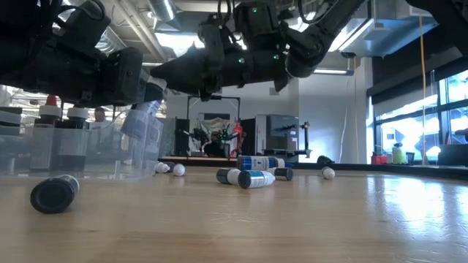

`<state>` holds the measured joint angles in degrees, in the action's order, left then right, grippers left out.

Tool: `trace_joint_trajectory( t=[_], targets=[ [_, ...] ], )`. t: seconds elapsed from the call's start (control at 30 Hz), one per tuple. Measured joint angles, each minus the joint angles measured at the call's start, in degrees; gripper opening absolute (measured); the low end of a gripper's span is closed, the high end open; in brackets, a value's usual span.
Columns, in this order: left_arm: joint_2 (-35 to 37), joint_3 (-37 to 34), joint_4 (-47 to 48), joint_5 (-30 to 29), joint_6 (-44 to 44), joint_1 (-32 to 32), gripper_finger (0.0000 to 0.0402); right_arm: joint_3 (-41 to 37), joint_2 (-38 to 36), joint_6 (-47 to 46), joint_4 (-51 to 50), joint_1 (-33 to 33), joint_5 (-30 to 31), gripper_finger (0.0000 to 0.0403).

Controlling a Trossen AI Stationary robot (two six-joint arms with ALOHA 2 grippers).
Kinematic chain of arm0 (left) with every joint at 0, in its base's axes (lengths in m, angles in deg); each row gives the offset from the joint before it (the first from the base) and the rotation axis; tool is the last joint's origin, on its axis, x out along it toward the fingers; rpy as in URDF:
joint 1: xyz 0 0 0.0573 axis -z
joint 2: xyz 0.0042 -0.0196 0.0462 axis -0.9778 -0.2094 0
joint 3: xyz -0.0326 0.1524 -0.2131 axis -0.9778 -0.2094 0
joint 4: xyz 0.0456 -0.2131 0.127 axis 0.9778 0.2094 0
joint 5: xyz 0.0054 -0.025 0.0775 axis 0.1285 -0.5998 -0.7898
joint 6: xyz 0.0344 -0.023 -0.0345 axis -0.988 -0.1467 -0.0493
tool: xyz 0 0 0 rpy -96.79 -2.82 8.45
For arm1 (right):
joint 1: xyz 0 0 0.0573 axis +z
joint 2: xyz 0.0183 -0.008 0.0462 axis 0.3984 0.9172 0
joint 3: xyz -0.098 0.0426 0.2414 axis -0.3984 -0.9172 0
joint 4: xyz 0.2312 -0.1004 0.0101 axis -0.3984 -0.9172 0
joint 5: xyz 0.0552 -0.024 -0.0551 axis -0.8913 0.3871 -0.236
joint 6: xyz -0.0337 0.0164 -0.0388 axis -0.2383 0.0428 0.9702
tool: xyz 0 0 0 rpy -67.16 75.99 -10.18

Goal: Pick & Place food coloring
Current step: Put the large purple food coloring bottle into the transparent bin

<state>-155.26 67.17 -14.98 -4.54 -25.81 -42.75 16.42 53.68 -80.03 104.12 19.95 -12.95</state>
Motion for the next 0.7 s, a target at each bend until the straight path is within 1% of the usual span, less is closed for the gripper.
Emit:
trace_joint_trajectory(
  t=[0.17,0.27,0.4,0.57,0.63,0.7],
  targets=[
    [0.0,0.0,0.1,0.0,-0.4,0.1,0.0160,0.0,0.0,0.2,0.0,0.0,0.0,0.0149],
    [0.0,0.0,0.1,-0.1,-0.6,0.1,0.0161,0.0,-0.1,0.2,0.0,0.0,-0.1,0.0130],
    [0.0,0.0,0.2,0.0,-0.7,0.1,0.0159,0.0,-0.2,0.1,0.2,0.0,-1.7,0.0098],
    [0.0,0.0,0.3,0.1,-1.2,0.1,0.0163,0.0,-0.2,0.4,0.4,0.0,-1.8,0.0059],
    [0.0,0.0,0.3,0.1,-1.2,0.1,0.0165,0.0,-0.2,1.4,0.4,0.0,-1.8,0.0050],
    [0.0,0.0,0.3,0.1,-1.2,0.1,0.0166,0.0,-0.2,1.8,0.4,0.0,-1.7,0.0050]
  ],
)
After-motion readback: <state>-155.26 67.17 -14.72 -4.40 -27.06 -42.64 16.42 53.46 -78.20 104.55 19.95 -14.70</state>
